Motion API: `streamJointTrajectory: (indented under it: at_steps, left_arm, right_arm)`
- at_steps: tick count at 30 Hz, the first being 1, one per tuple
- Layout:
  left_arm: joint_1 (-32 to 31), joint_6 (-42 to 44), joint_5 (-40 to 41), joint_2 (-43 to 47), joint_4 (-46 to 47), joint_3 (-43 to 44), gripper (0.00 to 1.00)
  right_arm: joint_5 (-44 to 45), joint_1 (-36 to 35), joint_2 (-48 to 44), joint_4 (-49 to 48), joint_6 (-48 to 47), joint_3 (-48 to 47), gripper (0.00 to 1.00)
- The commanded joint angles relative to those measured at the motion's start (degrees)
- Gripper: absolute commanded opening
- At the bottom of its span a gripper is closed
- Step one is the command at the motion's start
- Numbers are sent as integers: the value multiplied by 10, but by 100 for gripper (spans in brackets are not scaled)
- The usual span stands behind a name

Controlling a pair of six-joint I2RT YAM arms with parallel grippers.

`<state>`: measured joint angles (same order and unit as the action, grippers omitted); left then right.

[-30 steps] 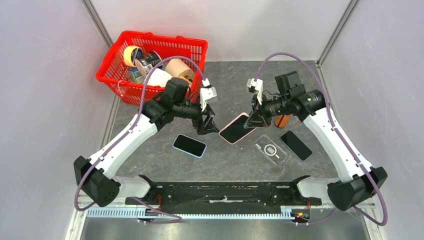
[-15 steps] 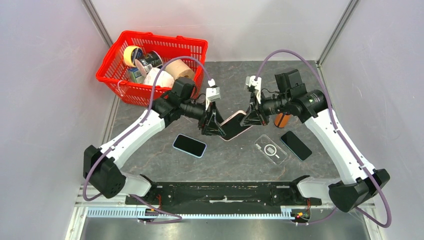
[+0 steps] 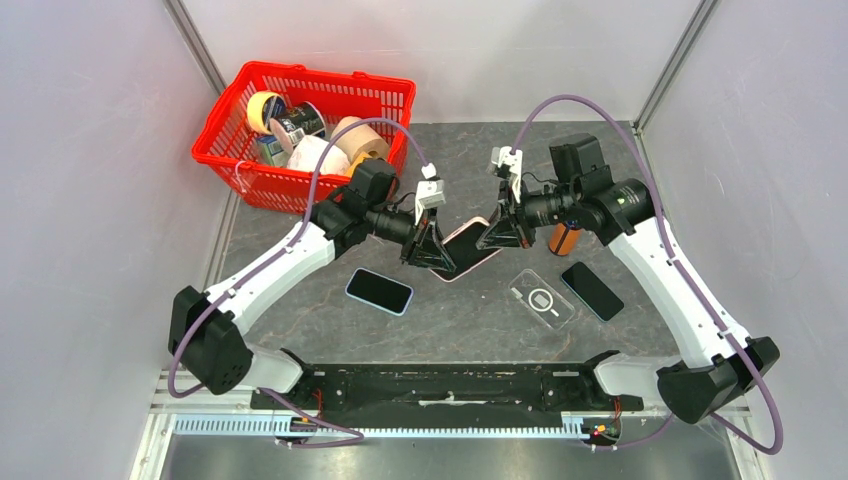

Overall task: Take the phone out of the phone case
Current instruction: Pick up the phone at the center of the board.

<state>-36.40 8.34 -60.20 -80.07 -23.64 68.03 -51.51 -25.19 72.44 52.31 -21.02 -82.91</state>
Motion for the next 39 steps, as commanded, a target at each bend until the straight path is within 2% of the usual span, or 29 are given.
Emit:
streamJointTrajectory:
  at_steps: [1, 2, 4, 7, 9, 11, 14, 20, 24, 30, 32, 36, 39]
  left_arm:
    - [-10, -12, -28, 2, 17, -4, 12]
    - [-10, -8, -27, 4, 11, -5, 3]
    - [-10, 3, -22, 11, -1, -5, 2]
    - [-10, 27, 0, 25, -25, -3, 2]
    - [-10, 37, 13, 35, -34, -3, 2]
    - [-13, 40, 19, 43, -34, -5, 2]
    - [-16, 41, 24, 48, -35, -7, 2]
    - [-20, 45, 30, 51, -34, -10, 2]
    - [-21, 47, 35, 54, -34, -11, 2]
    - [-22, 51, 36, 57, -36, -11, 2]
    - [-22, 52, 36, 58, -35, -12, 2]
    - [-23, 54, 35, 60, -35, -12, 2]
    - [-38, 87, 74, 70, -59, -9, 2]
  right_arm:
    - [-15, -2, -14, -56, 13, -25, 0]
    - [-13, -1, -16, -56, 13, -24, 0]
    - [-7, -1, -18, -61, 19, -19, 0]
    - [2, -2, -20, -70, 32, -9, 36]
    - [5, -1, -21, -80, 45, 0, 53]
    - [4, -1, -19, -92, 58, 4, 60]
    - [-11, -1, -8, -102, 74, 3, 61]
    - [-45, -1, 20, -117, 95, 5, 57]
    - [-72, -1, 35, -118, 100, 6, 37]
    - [-89, -2, 40, -121, 100, 16, 32]
    - [-95, -1, 39, -121, 100, 19, 25]
    - [-113, -1, 43, -120, 104, 21, 1]
    - [-122, 1, 51, -120, 115, 21, 0]
